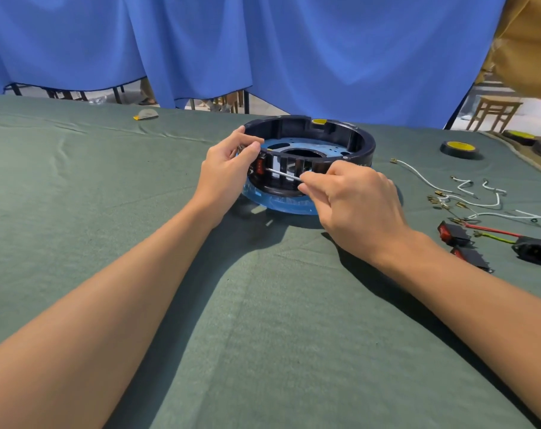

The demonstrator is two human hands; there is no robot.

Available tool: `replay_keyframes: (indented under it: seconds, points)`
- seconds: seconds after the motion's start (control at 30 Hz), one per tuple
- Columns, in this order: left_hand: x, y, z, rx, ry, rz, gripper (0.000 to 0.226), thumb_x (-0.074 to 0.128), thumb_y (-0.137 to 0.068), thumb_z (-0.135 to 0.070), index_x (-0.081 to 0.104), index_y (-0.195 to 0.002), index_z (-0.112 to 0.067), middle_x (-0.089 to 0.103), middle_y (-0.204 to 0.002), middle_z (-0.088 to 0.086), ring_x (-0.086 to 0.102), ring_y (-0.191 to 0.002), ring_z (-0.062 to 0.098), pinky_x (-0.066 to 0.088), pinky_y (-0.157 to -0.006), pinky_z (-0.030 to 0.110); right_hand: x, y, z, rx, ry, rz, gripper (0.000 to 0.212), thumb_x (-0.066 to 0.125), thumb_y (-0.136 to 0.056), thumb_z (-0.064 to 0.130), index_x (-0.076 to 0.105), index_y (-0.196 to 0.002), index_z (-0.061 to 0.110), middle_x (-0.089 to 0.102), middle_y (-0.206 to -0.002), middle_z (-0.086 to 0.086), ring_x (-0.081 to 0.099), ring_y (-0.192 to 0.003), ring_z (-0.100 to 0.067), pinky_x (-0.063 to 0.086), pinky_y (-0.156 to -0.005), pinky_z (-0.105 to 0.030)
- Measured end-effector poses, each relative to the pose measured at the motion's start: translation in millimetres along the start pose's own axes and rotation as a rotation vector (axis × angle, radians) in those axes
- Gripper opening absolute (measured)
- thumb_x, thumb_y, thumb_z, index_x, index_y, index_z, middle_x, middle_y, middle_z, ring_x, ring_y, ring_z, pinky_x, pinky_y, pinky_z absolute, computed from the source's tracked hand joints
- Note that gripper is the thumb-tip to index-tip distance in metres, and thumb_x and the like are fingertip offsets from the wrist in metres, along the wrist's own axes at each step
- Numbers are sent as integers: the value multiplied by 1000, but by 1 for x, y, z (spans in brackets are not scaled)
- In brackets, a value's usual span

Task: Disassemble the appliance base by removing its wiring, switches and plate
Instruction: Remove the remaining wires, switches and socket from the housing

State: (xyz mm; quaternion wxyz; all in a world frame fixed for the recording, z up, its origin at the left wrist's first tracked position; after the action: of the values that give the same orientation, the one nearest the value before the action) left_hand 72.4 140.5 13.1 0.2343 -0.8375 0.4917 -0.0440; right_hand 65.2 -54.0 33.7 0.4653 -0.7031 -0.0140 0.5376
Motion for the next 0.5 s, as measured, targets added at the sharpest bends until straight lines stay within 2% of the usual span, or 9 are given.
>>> replay_keyframes:
  seconds: [0.07, 0.2, 0.37, 0.43, 0.5]
  points:
    - [1, -1, -1, -6, -7, -1, 16, 57, -79, -34, 71, -85, -38, 49, -144, 1, 49, -127, 8, 34, -112, 41, -1, -3, -2, 1, 14, -6, 31, 48, -99, 35, 69, -88, 15, 53, -71, -3, 52, -61, -32, 31, -54, -27]
    - [0, -2, -1, -5, -9, -4, 16, 57, -81, -34, 71, -85, -39, 49, -144, -1, 49, -126, 10, 34, -111, 42, -4, -7, 0, -17, 58, 5, 32, 49, -99, 33, 67, -81, 13, 48, -68, -2, 45, -56, -29, 25, -53, -26]
    - [0, -1, 0, -3, -24, -11, 17, 55, -78, -37, 70, -85, -38, 50, -143, -2, 49, -127, 11, 34, -111, 42, -12, -7, 13, -78, 184, 15, 24, 64, -90, 17, 61, -68, 7, 51, -60, -8, 29, -42, -22, 15, -49, -17]
    - [1, -2, -1, -1, -26, -9, 17, 55, -79, -36, 70, -86, -37, 49, -143, -2, 49, -127, 11, 35, -111, 43, -13, -8, 15, -80, 217, 28, 22, 66, -87, 14, 61, -67, 7, 51, -61, -8, 28, -42, -21, 13, -50, -15]
    - [2, -2, -1, 5, -27, -12, 16, 55, -81, -35, 70, -86, -38, 49, -144, -2, 49, -126, 11, 35, -111, 42, -12, -8, 11, -64, 183, 26, 26, 60, -93, 21, 62, -70, 9, 47, -62, -4, 33, -46, -24, 16, -48, -19]
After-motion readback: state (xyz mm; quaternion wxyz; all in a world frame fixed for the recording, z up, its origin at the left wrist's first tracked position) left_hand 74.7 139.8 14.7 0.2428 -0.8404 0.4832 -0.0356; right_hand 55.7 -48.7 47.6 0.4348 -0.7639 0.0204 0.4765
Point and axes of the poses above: each hand's wrist, its own y-axis away from the middle knuckle, its own x-axis out of the palm, z = x × y, the point moved 4 cm from there along -y, towards the middle knuckle
